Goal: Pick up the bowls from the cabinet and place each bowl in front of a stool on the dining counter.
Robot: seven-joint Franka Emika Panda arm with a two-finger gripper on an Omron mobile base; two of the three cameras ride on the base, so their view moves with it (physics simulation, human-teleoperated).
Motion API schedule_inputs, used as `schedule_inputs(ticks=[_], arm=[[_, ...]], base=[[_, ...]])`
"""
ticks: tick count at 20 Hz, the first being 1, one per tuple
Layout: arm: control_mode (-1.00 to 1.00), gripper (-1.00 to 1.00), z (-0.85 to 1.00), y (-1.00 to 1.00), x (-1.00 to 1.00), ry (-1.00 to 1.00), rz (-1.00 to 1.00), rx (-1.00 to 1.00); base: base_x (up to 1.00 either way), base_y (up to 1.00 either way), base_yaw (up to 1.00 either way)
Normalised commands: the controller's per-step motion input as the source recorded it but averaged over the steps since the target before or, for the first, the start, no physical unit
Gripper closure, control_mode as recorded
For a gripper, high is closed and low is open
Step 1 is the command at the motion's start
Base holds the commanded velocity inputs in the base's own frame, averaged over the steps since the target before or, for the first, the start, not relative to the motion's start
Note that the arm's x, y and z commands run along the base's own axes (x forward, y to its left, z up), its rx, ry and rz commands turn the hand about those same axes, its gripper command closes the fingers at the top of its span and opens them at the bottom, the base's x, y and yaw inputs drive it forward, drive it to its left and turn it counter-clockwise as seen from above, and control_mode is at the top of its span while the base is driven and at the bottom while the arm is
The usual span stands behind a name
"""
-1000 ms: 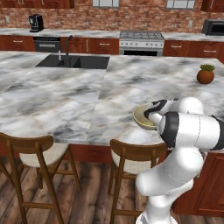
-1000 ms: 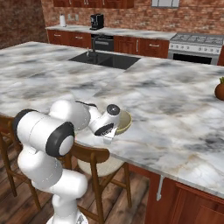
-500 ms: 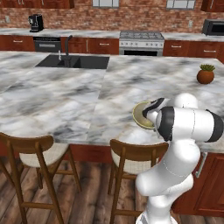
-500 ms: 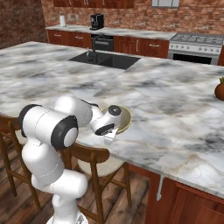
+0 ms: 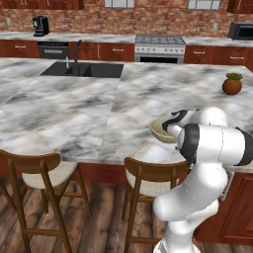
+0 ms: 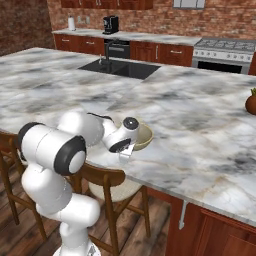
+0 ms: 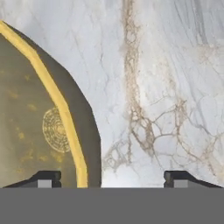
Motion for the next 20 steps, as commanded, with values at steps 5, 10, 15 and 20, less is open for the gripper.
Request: schedule_inputs(ticks=[5,10,15,20], arm=[[-1.00,-1.00,0.98,0.00,0.00,0.00,0.00,0.00],[-1.00,-1.00,1.00,0.00,-0.27,0.00,0.02,-0.03],[-1.00,-1.00,1.00,-0.11,-0.64,0.00,0.07,-0.07],[-1.00,-1.00,1.00,-0.27,-0.94,0.00,0.12,-0.08]], base=[[0.00,0.00,0.00],[0.00,0.00,0.00],[0.00,0.00,0.00],[0.00,0.00,0.00]])
